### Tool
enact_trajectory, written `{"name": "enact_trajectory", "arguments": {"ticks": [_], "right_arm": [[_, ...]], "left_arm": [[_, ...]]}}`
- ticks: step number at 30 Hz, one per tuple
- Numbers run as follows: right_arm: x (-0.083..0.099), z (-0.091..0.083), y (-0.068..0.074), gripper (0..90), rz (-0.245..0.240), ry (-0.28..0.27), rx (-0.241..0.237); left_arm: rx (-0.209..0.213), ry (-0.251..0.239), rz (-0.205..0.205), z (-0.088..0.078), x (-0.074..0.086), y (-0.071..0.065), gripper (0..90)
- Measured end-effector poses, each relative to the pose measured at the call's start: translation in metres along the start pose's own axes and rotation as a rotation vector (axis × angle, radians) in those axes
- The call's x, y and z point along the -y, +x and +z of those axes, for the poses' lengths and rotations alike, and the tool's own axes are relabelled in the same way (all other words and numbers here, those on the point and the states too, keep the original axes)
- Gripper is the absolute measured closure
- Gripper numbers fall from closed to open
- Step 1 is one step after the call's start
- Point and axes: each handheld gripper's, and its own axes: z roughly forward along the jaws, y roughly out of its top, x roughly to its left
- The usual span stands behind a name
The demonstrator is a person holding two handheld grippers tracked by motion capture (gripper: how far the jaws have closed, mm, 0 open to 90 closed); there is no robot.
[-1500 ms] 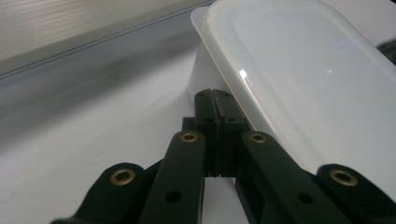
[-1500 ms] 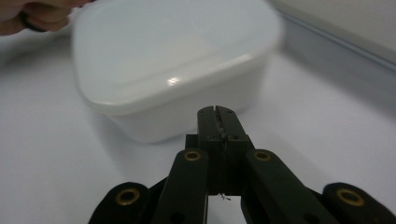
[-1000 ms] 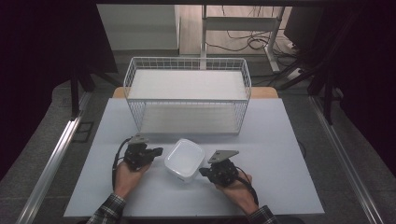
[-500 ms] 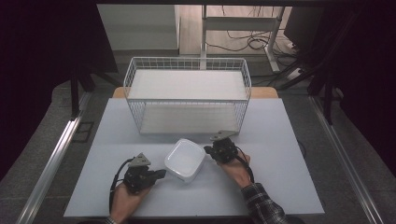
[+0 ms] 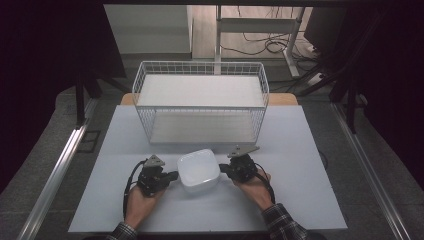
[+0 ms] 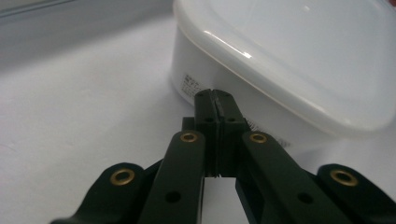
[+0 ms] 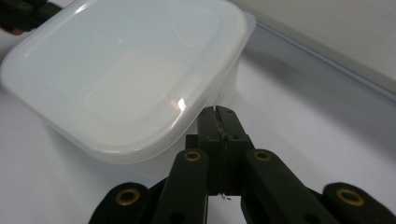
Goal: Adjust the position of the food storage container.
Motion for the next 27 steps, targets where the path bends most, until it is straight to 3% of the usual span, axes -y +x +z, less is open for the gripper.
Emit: {"name": "enact_trajectory", "arguments": {"ticks": [7,11,20,22,23,27], "right_arm": [[0.007,-0.011,0.009,89.0,0.015,0.013,0.017],[0.013,-0.022,0.006,89.0,0.038,0.013,0.038],[0.023,-0.032,0.003,88.7,0.064,0.02,0.05],[0.023,-0.034,0.003,87.2,0.062,0.018,0.05],[0.023,-0.038,0.004,85.0,0.054,0.009,0.068],[0.026,-0.051,0.001,77.9,0.039,-0.028,0.088]], "left_arm": [[0.024,-0.001,-0.003,0.005,-0.003,-0.001,89.8],[0.05,0.004,0.022,0.014,-0.009,-0.01,89.8],[0.085,-0.001,0.028,0.021,-0.014,-0.013,89.7],[0.08,-0.005,0.026,0.018,-0.014,-0.011,83.6],[0.058,-0.014,0.037,0.01,-0.013,-0.009,79.5],[0.058,-0.043,0.046,-0.008,-0.01,-0.005,61.8]]}}
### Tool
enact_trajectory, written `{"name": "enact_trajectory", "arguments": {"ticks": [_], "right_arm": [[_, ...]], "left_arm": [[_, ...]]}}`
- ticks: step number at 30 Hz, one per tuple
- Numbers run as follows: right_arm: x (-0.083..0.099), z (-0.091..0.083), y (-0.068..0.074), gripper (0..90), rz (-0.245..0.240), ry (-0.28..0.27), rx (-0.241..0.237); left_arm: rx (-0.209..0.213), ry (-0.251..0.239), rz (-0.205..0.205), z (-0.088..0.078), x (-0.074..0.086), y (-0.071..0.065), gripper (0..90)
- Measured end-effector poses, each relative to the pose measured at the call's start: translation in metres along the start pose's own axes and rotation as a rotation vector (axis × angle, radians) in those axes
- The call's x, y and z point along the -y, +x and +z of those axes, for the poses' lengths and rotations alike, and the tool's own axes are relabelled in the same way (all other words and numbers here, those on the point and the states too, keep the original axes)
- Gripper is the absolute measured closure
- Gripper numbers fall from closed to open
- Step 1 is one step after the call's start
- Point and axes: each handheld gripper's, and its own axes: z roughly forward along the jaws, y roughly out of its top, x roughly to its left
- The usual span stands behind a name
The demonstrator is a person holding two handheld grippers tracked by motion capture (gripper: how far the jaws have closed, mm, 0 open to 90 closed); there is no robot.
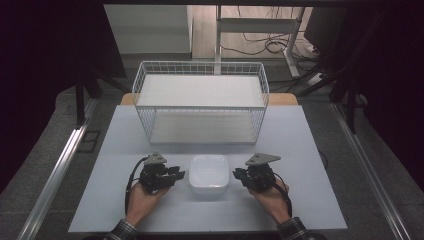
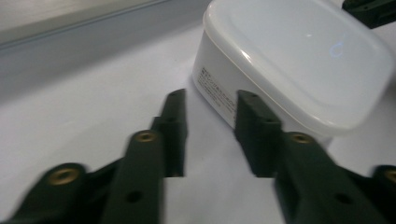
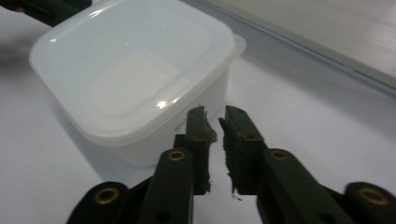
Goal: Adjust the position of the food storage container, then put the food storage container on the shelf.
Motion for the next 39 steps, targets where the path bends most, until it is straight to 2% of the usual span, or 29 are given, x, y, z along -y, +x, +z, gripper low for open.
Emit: {"name": "enact_trajectory", "arguments": {"ticks": [3,5,9,10,11,12,15,16,19,20,27,29,35,39], "right_arm": [[0.003,-0.007,-0.002,73.0,-0.005,-0.016,0.005],[0.007,-0.015,-0.003,61.5,-0.009,-0.032,0.013],[0.013,-0.018,-0.005,38.3,-0.003,-0.03,0.023],[0.013,-0.018,-0.005,38.3,-0.003,-0.03,0.023],[0.017,-0.019,-0.006,22.7,0.0,-0.043,0.013],[0.017,-0.019,-0.006,22.7,0.0,-0.043,0.013],[0.021,-0.02,-0.006,9.9,-0.015,-0.048,0.017],[0.022,-0.02,-0.004,6.1,-0.017,-0.05,0.045],[0.023,-0.018,-0.005,3.0,-0.011,-0.055,0.04],[0.023,-0.018,-0.005,1.9,-0.015,-0.053,0.039],[0.022,-0.016,-0.006,0.7,-0.007,-0.074,0.036],[0.022,-0.016,-0.006,0.7,-0.008,-0.075,0.038],[0.015,-0.012,-0.004,0.5,-0.034,-0.082,0.046],[0.011,-0.009,-0.002,0.5,-0.032,-0.089,0.027]], "left_arm": [[0.001,-0.006,0.012,-0.008,0.003,-0.002,49.2],[-0.003,-0.006,0.038,-0.016,0.01,-0.005,41.4],[-0.011,-0.004,0.079,-0.021,0.019,-0.006,24.5],[-0.011,-0.004,0.079,-0.021,0.019,-0.006,20.9],[-0.006,-0.01,0.074,-0.022,0.021,-0.006,17.2],[-0.003,-0.017,0.071,-0.023,0.022,-0.005,17.2],[-0.007,-0.016,0.079,-0.025,0.025,-0.006,8.6],[-0.008,-0.016,0.078,-0.025,0.027,-0.004,7.1],[0.001,-0.016,0.079,-0.022,0.028,-0.002,6.0],[0.015,-0.014,0.078,-0.019,0.029,0.001,5.5],[-0.005,-0.039,0.12,-0.02,0.028,0.001,4.8],[-0.002,-0.051,0.12,-0.02,0.028,0.001,4.0],[0.019,-0.071,0.122,-0.014,0.016,-0.002,3.5],[0.03,-0.074,0.12,-0.011,0.008,-0.005,3.5]]}}
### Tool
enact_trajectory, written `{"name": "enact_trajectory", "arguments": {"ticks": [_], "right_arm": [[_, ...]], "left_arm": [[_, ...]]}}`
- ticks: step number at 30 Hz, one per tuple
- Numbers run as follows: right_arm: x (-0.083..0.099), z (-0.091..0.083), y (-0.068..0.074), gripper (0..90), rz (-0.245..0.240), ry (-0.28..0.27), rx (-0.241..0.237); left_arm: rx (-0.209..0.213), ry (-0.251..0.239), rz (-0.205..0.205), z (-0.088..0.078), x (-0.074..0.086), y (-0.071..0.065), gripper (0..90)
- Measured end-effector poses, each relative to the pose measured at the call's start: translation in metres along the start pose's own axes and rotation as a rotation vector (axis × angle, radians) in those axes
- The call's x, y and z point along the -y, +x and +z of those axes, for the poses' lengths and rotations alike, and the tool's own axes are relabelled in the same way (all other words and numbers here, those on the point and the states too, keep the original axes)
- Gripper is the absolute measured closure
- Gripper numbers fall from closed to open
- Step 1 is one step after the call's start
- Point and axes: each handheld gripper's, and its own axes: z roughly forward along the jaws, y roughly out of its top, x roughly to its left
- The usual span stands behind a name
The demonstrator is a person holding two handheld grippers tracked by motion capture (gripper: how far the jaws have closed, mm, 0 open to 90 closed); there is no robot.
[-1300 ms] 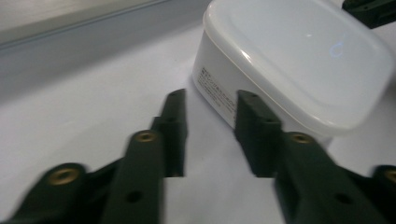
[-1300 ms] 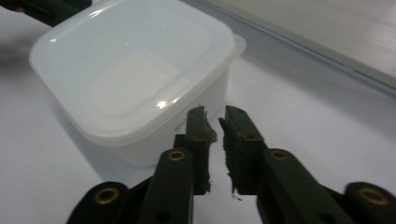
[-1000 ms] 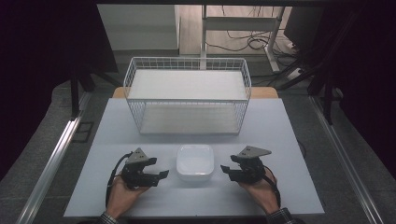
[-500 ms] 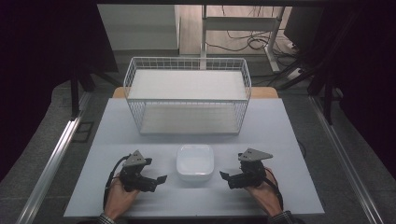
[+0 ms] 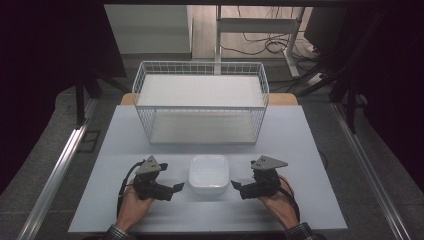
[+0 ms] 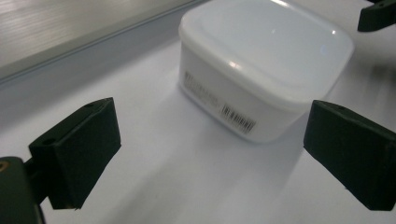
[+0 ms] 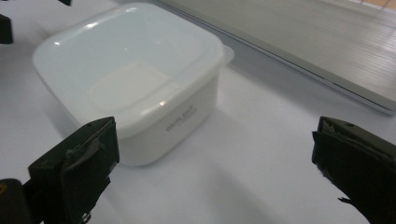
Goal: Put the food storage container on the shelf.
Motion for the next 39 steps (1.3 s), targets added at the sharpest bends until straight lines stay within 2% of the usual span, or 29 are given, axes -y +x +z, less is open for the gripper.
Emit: {"name": "enact_trajectory", "arguments": {"ticks": [1,5,12,13,14,15,18,21,22,24,26,28,29,30,31,33,34,35,36,37,38,39], "right_arm": [[-0.004,0.002,0.001,0.6,0.0,-0.003,-0.015],[-0.011,0.009,0.003,0.7,-0.001,-0.001,-0.023],[-0.018,0.017,0.002,0.7,0.036,0.015,-0.05],[-0.02,0.02,0.003,0.5,0.039,0.018,-0.058],[-0.02,0.02,0.003,0.5,0.039,0.018,-0.058],[-0.022,0.022,0.003,0.0,0.046,0.02,-0.069],[-0.024,0.024,0.003,0.0,0.056,0.024,-0.073],[-0.031,0.03,0.005,1.3,0.062,0.055,-0.08],[-0.033,0.032,0.005,3.5,0.069,0.068,-0.078],[-0.036,0.037,0.005,6.9,0.087,0.086,-0.086],[-0.037,0.043,0.004,10.4,0.096,0.106,-0.098],[-0.037,0.047,0.003,14.9,0.128,0.119,-0.12],[-0.037,0.047,0.003,14.9,0.128,0.119,-0.12],[-0.037,0.047,0.002,17.7,0.145,0.125,-0.141],[-0.037,0.045,0.003,22.1,0.162,0.137,-0.163],[-0.037,0.044,0.002,25.4,0.175,0.143,-0.179],[-0.036,0.042,0.002,25.2,0.212,0.166,-0.202],[-0.035,0.041,0.002,26.2,0.219,0.172,-0.2],[-0.035,0.041,0.002,26.2,0.219,0.172,-0.2],[-0.034,0.035,0.004,33.8,0.229,0.171,-0.187],[-0.034,0.035,0.004,33.8,0.229,0.171,-0.187],[-0.033,0.025,0.006,44.9,0.242,0.168,-0.178]], "left_arm": [[0.017,-0.001,-0.008,0.003,-0.006,-0.001,3.6],[0.024,0.014,0.005,0.009,-0.015,-0.003,3.6],[0.043,0.051,-0.005,0.017,-0.02,-0.001,2.6],[0.066,0.039,-0.023,0.019,-0.023,0.001,2.3],[0.066,0.039,-0.023,0.019,-0.023,0.001,2.0],[0.088,0.031,-0.037,0.02,-0.027,0.002,2.1],[0.091,0.026,-0.034,0.023,-0.033,0.002,2.8],[0.093,0.043,-0.028,0.032,-0.04,0.0,3.8],[0.085,0.07,-0.006,0.039,-0.043,-0.001,4.1],[0.083,0.088,-0.007,0.044,-0.044,0.0,4.9],[0.091,0.096,-0.024,0.049,-0.044,0.001,5.9],[0.118,0.103,-0.033,0.052,-0.042,0.002,9.2],[0.118,0.103,-0.033,0.052,-0.042,0.002,12.7],[0.144,0.1,-0.05,0.051,-0.041,0.003,12.7],[0.171,0.102,-0.071,0.049,-0.039,0.003,18.2],[0.18,0.104,-0.077,0.048,-0.038,0.003,21.1],[0.191,0.095,-0.101,0.044,-0.034,0.001,27.1],[0.196,0.091,-0.117,0.041,-0.032,0.0,29.4],[0.196,0.091,-0.117,0.041,-0.032,0.0,33.7],[0.19,0.088,-0.113,0.034,-0.029,-0.004,38.1],[0.19,0.088,-0.113,0.034,-0.029,-0.004,42.5],[0.185,0.088,-0.105,0.026,-0.027,-0.007,46.8]]}}
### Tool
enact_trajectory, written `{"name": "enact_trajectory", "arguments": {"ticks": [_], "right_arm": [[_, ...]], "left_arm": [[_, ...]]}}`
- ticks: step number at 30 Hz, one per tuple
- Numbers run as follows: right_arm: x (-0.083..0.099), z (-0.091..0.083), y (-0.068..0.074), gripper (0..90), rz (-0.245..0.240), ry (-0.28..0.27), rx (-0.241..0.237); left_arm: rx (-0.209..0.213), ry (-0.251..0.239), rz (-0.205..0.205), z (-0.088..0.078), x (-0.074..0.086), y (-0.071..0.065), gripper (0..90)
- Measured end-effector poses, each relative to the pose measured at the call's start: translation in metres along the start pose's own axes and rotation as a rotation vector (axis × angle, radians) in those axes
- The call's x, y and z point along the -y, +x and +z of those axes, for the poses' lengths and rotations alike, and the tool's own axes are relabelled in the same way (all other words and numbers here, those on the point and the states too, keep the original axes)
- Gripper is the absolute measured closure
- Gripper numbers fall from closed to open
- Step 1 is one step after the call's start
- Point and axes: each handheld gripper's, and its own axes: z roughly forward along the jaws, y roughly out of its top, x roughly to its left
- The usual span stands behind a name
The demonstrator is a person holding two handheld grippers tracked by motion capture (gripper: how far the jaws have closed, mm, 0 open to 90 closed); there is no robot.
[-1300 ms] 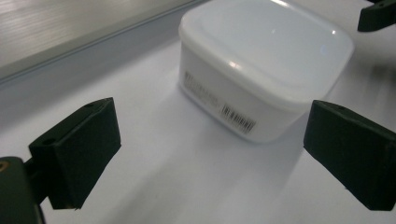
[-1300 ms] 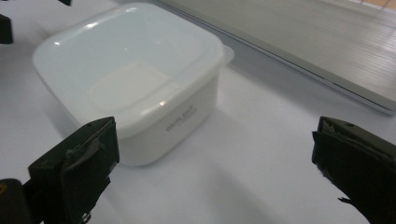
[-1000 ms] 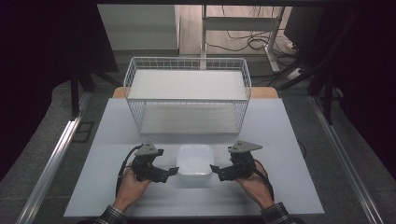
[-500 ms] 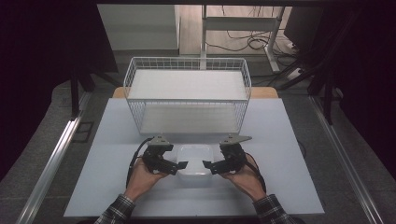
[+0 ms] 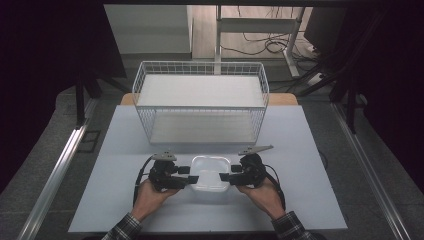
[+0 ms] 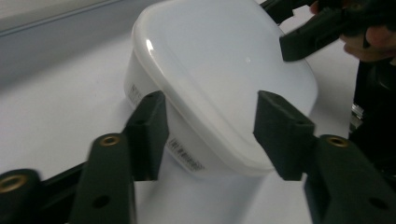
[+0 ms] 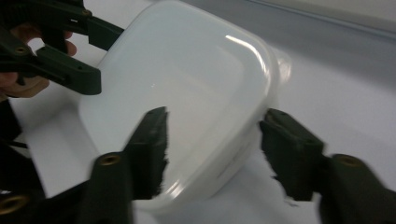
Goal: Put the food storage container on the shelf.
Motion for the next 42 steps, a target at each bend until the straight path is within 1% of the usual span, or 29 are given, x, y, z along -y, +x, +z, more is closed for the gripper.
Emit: {"name": "enact_trajectory", "arguments": {"ticks": [1,2,4,5,6,8,10,11,12,13,14,15,16,17,18,20,21,22,23,24,25,27,28,36,38,40,42], "right_arm": [[0.0,0.0,0.0,44.9,0.0,0.0,0.0],[0.004,-0.006,0.003,52.4,0.019,-0.002,-0.006],[0.007,-0.011,0.005,59.3,0.028,-0.006,-0.005],[0.008,-0.013,0.007,61.4,0.034,-0.004,-0.007],[0.008,-0.013,0.007,61.4,0.034,-0.004,-0.007],[0.012,-0.017,0.01,64.2,0.047,-0.011,-0.007],[0.014,-0.019,0.01,67.1,0.065,-0.014,-0.016],[0.016,-0.023,0.01,71.9,0.086,-0.032,-0.032],[0.017,-0.023,0.01,74.0,0.086,-0.041,-0.03],[0.017,-0.024,0.011,77.9,0.078,-0.052,-0.02],[0.017,-0.025,0.012,78.3,0.057,-0.058,0.004],[0.017,-0.025,0.012,78.3,0.057,-0.058,0.004],[0.017,-0.023,0.015,78.4,0.006,-0.063,0.044],[0.016,-0.021,0.018,78.3,0.002,-0.081,0.07],[0.016,-0.021,0.017,78.3,0.002,-0.088,0.067],[0.016,-0.02,0.017,78.3,0.007,-0.098,0.065],[0.017,-0.019,0.016,78.3,0.011,-0.109,0.064],[0.017,-0.019,0.015,78.2,0.009,-0.122,0.073],[0.017,-0.019,0.015,78.2,0.009,-0.122,0.073],[0.017,-0.018,0.015,78.1,0.008,-0.134,0.075],[0.015,-0.021,0.015,78.2,0.003,-0.157,0.076],[0.012,-0.022,0.016,78.2,-0.006,-0.173,0.08],[0.012,-0.022,0.016,78.2,-0.006,-0.173,0.08],[0.001,-0.028,0.018,78.2,-0.033,-0.209,0.079],[-0.005,-0.031,0.018,78.2,-0.048,-0.221,0.078],[-0.007,-0.031,0.018,78.2,-0.049,-0.228,0.074],[-0.014,-0.032,0.018,78.2,-0.057,-0.235,0.072]], "left_arm": [[0.0,0.0,0.0,0.0,0.0,0.0,49.4],[-0.003,-0.004,-0.004,-0.004,0.002,-0.003,52.7],[0.0,-0.008,-0.013,-0.008,0.004,-0.005,57.7],[0.0,-0.008,-0.013,-0.008,0.004,-0.005,59.7],[-0.003,-0.014,-0.015,-0.009,0.005,-0.006,59.7],[0.001,-0.022,-0.034,-0.011,0.006,-0.008,63.3],[0.009,-0.034,-0.055,-0.013,0.008,-0.008,66.3],[0.01,-0.058,-0.071,-0.016,0.01,-0.009,70.9],[0.01,-0.058,-0.071,-0.016,0.01,-0.009,73.1],[-0.02,-0.076,-0.058,-0.018,0.011,-0.01,77.0],[-0.057,-0.073,-0.016,-0.017,0.011,-0.013,80.4],[-0.057,-0.073,-0.016,-0.017,0.011,-0.013,80.7],[-0.077,-0.076,-0.014,-0.017,0.01,-0.015,80.7],[-0.074,-0.076,-0.023,-0.017,0.01,-0.014,80.6],[-0.067,-0.089,-0.042,-0.016,0.012,-0.011,80.7],[-0.067,-0.093,-0.05,-0.016,0.012,-0.011,80.7],[-0.075,-0.094,-0.05,-0.016,0.012,-0.011,80.7],[-0.089,-0.104,-0.047,-0.015,0.011,-0.013,80.7],[-0.089,-0.104,-0.047,-0.015,0.011,-0.013,80.8],[-0.09,-0.11,-0.049,-0.016,0.01,-0.013,80.8],[-0.091,-0.12,-0.053,-0.017,0.009,-0.013,80.7],[-0.094,-0.138,-0.054,-0.019,0.006,-0.014,80.8],[-0.094,-0.138,-0.054,-0.019,0.006,-0.014,80.8],[-0.108,-0.166,-0.03,-0.028,-0.005,-0.015,80.7],[-0.114,-0.172,-0.018,-0.032,-0.012,-0.016,80.7],[-0.117,-0.174,-0.015,-0.033,-0.014,-0.016,80.6],[-0.124,-0.176,-0.008,-0.037,-0.018,-0.015,80.6]]}}
